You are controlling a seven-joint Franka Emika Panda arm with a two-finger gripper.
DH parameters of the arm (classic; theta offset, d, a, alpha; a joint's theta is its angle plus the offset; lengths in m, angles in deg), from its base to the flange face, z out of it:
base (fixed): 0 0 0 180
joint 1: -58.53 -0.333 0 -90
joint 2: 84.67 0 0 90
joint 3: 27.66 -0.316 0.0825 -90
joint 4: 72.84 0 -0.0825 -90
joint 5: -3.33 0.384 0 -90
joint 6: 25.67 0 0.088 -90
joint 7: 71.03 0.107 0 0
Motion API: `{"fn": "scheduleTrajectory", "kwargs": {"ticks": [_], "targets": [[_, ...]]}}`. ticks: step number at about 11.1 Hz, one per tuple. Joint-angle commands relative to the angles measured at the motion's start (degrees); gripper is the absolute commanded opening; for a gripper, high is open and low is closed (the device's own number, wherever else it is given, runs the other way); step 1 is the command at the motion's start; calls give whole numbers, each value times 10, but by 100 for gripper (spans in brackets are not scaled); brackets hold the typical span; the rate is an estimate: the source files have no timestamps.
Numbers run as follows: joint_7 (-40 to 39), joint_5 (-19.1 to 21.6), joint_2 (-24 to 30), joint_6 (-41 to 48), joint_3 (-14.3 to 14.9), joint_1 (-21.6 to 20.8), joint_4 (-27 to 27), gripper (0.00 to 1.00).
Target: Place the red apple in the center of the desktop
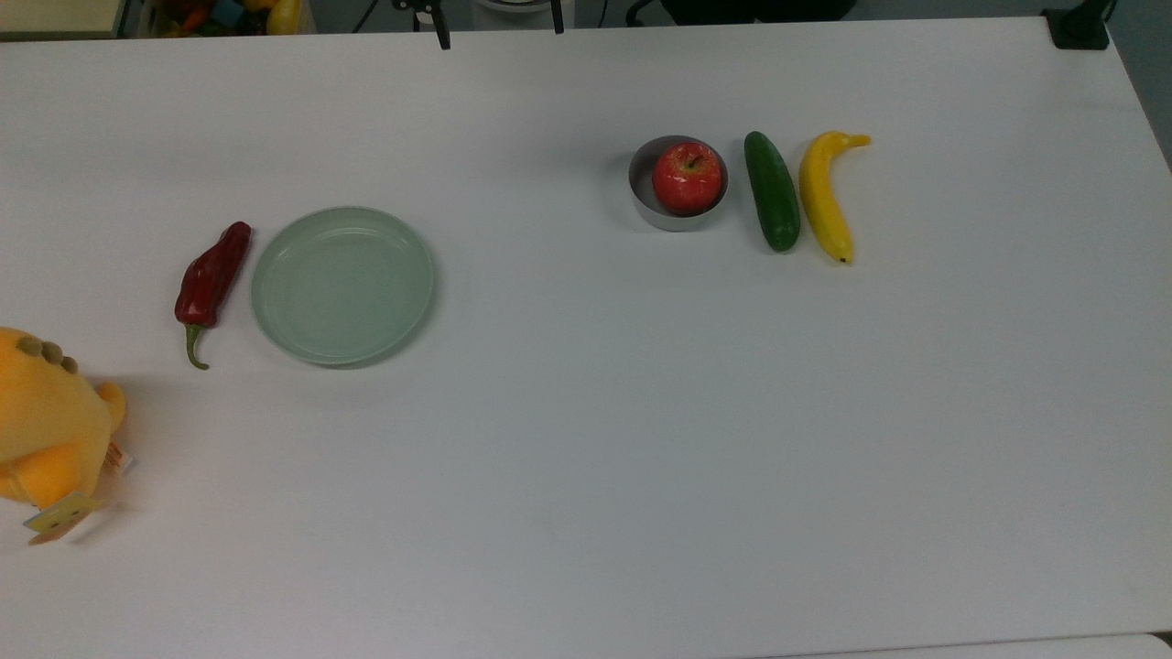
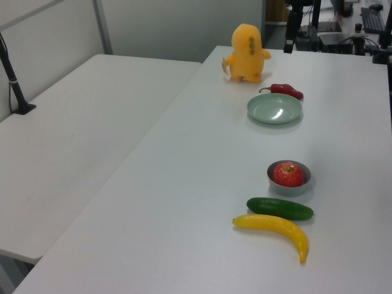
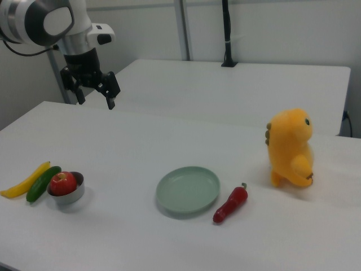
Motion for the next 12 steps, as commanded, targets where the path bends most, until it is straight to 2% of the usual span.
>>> {"fn": "scheduleTrajectory", "kwargs": {"ticks": [1, 6, 8, 10, 12], "targets": [[-9, 12, 12, -9, 1, 3, -12, 100], [-11, 12, 13, -1, 1, 3, -12, 100], [-18, 14, 15, 36, 1, 1, -12, 100], [-55, 15, 17, 69, -5, -8, -14, 100], [-57, 15, 12, 72, -15, -31, -26, 100]]}}
